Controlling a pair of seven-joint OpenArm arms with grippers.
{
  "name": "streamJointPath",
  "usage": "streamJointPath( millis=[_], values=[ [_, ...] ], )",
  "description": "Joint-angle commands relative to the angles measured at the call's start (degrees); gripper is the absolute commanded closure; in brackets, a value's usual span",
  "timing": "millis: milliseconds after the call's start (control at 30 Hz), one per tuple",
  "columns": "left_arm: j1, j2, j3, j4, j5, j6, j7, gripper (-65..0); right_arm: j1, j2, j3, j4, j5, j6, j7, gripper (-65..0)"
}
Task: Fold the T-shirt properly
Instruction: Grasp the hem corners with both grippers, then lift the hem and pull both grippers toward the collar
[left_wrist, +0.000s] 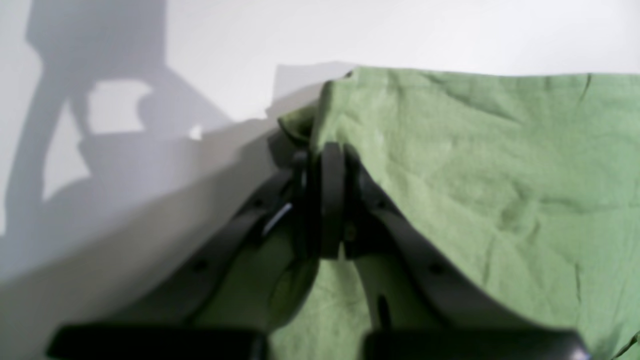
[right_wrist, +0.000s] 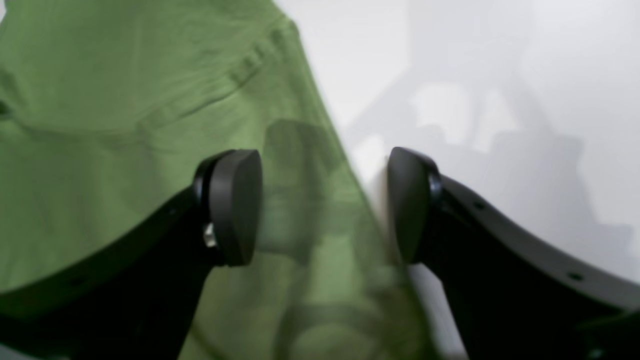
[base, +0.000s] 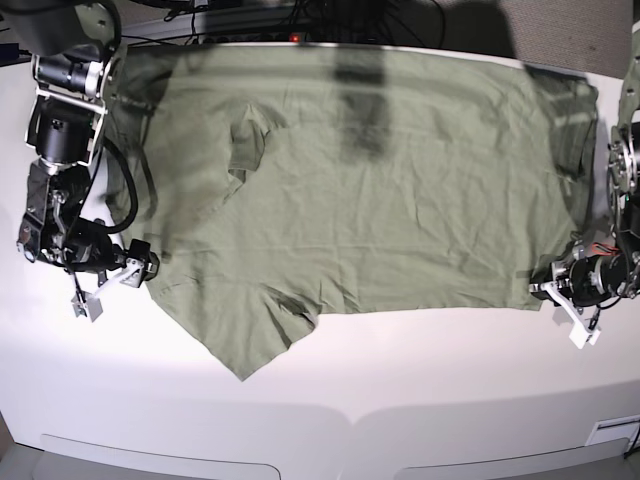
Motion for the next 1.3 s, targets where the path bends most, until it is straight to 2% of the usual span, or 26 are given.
streamJointPath(
  millis=[0, 133, 200, 333, 367, 433, 600, 700, 800, 900, 1067, 1267],
  values=[
    [-2.1, -0.7, 0.0, 0.8, -0.9, -0.6, -0.9, -1.7, 1.6, 0.8, 0.2, 0.8, 1.0, 0.9, -0.3, -39.6],
    [-2.1, -0.7, 0.0, 0.8, -0.9, -0.6, -0.9, -1.7, 1.6, 0.8, 0.2, 0.8, 2.4, 1.4, -0.9, -38.3],
    [-2.1, -0.7, 0.0, 0.8, -0.9, -0.6, -0.9, -1.7, 1.6, 0.8, 0.2, 0.8, 2.3, 1.4, -0.9, -30.7],
    [-2.1, -0.7, 0.0, 0.8, -0.9, -0.6, -0.9, -1.7, 1.6, 0.8, 0.2, 0.8, 2.4, 1.4, -0.9, -8.8],
    [-2.1, -0.7, 0.0, 0.8, -0.9, -0.6, -0.9, -1.7, 1.7, 0.8, 0.2, 0.8, 2.4, 1.4, -0.8, -4.8],
    [-2.1, -0.7, 0.0, 0.8, -0.9, -0.6, -0.9, -1.7, 2.1, 0.8, 0.2, 0.8, 2.3, 1.4, -0.6, -1.0],
    [-2.1, -0.7, 0.0, 1.3, -1.1, -0.6, -1.1, 0.0, 5.2, 0.8, 0.2, 0.8, 1.9, 1.4, -0.5, 0.0],
    [-2.1, -0.7, 0.0, 2.6, -3.6, -0.6, -0.2, 0.0, 7.8, 0.8, 0.2, 0.8, 1.9, 1.4, -0.7, 0.0],
    [-1.9, -0.7, 0.0, 4.0, -5.9, -0.6, 2.2, 0.0, 9.5, 1.4, -1.9, 0.8, 1.9, 1.4, -1.9, 0.0],
    [-1.6, -0.7, 0.0, 6.2, -9.0, -0.6, 4.7, 0.0, 9.4, 3.2, -7.1, 0.8, 1.9, 2.1, -1.9, 0.0],
    [-1.5, -1.1, 0.0, 9.8, -14.6, -0.6, 12.7, 0.0, 9.4, 6.2, -14.6, 0.9, 2.3, 2.8, -0.7, 0.0],
    [-0.9, -3.4, -0.1, 12.0, -17.4, -0.6, 17.4, 0.0, 9.3, 8.5, -15.4, 1.2, 2.3, 2.8, 0.3, 0.0]
  ],
)
